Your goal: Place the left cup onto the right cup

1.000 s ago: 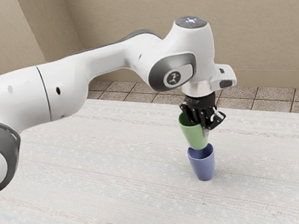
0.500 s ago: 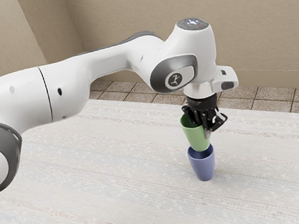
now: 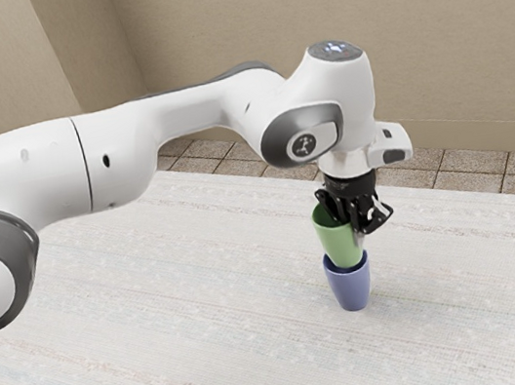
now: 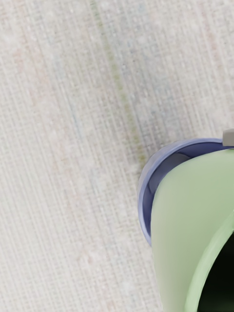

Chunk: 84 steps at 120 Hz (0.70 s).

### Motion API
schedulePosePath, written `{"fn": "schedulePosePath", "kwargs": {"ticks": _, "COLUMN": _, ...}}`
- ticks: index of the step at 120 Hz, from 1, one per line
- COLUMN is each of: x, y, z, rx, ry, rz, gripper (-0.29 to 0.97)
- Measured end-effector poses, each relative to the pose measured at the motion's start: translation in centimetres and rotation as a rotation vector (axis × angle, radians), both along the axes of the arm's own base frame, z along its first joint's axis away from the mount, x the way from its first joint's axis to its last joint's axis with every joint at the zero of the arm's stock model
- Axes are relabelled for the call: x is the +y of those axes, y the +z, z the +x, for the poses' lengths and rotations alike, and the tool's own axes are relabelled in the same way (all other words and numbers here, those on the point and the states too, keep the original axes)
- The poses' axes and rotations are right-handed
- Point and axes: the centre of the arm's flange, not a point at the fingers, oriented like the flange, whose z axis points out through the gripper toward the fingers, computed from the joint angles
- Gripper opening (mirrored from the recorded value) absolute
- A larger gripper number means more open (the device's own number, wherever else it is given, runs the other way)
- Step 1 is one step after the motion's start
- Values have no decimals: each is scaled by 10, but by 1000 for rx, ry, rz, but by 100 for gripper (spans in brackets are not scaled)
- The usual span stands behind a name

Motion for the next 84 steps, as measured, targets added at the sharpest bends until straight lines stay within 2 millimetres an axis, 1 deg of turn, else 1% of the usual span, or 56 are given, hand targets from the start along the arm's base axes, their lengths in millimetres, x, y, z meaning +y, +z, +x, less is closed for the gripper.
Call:
{"fn": "schedulePosePath", "kwargs": {"ticks": 30, "x": 2, "y": -8, "z": -2, "rx": 15, "ry": 3, "rz": 4, "gripper": -9}}
{"fn": "schedulePosePath", "kwargs": {"ticks": 36, "x": 4, "y": -10, "z": -2, "rx": 18, "ry": 5, "rz": 5, "gripper": -3}}
{"fn": "schedulePosePath", "kwargs": {"ticks": 49, "x": 6, "y": -14, "z": -2, "rx": 27, "ry": 7, "rz": 7, "gripper": 20}}
{"fn": "schedulePosePath", "kwargs": {"ticks": 58, "x": 7, "y": -16, "z": -3, "rx": 31, "ry": 8, "rz": 8, "gripper": 32}}
{"fn": "schedulePosePath", "kwargs": {"ticks": 70, "x": 7, "y": -16, "z": -3, "rx": 33, "ry": 9, "rz": 8, "gripper": 43}}
{"fn": "schedulePosePath", "kwargs": {"ticks": 84, "x": 7, "y": -16, "z": -3, "rx": 33, "ry": 9, "rz": 8, "gripper": 51}}
